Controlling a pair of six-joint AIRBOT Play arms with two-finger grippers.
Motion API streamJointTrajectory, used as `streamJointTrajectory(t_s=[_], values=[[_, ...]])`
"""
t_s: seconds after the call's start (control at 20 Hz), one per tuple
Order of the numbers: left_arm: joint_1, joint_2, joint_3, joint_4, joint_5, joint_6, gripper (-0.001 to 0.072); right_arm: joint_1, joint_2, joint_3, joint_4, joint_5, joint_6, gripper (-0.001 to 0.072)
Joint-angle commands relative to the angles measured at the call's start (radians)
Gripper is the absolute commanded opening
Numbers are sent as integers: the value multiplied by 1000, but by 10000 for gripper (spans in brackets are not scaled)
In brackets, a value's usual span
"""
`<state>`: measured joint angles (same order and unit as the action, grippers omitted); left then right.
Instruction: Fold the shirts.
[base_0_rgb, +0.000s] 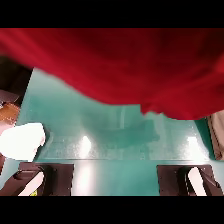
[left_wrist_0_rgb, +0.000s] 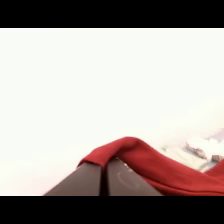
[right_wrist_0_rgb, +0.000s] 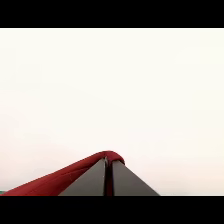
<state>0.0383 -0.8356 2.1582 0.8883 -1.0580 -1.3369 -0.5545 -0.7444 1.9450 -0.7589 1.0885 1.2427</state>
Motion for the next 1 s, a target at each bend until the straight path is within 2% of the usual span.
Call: streamJointTrajectory(t_s=[0.0,0.05,0.2,0.35,0.4,0.55,0.65,0.75,0.95], values=[[1,39,0,22,27,0,21,-53,-77,139,-4,135,123,17],[1,37,-27,56,17,-4,22,-71,-118,177,-2,204,165,17],[1,11,-212,178,-36,-92,22,-79,-237,205,0,397,268,16],[1,-125,-382,187,-197,-124,22,-11,-333,35,-7,517,313,17],[1,-190,-421,185,-253,-123,22,53,-370,-27,-48,541,321,17],[1,-404,-495,187,-341,-122,22,291,-520,-172,-337,598,340,16],[1,-540,-498,183,-320,-122,22,400,-636,-220,-433,576,347,16],[1,-649,-498,182,-241,-114,22,458,-758,-220,-474,503,347,17],[1,-784,-498,181,0,-34,22,499,-961,-114,-472,246,346,16]])
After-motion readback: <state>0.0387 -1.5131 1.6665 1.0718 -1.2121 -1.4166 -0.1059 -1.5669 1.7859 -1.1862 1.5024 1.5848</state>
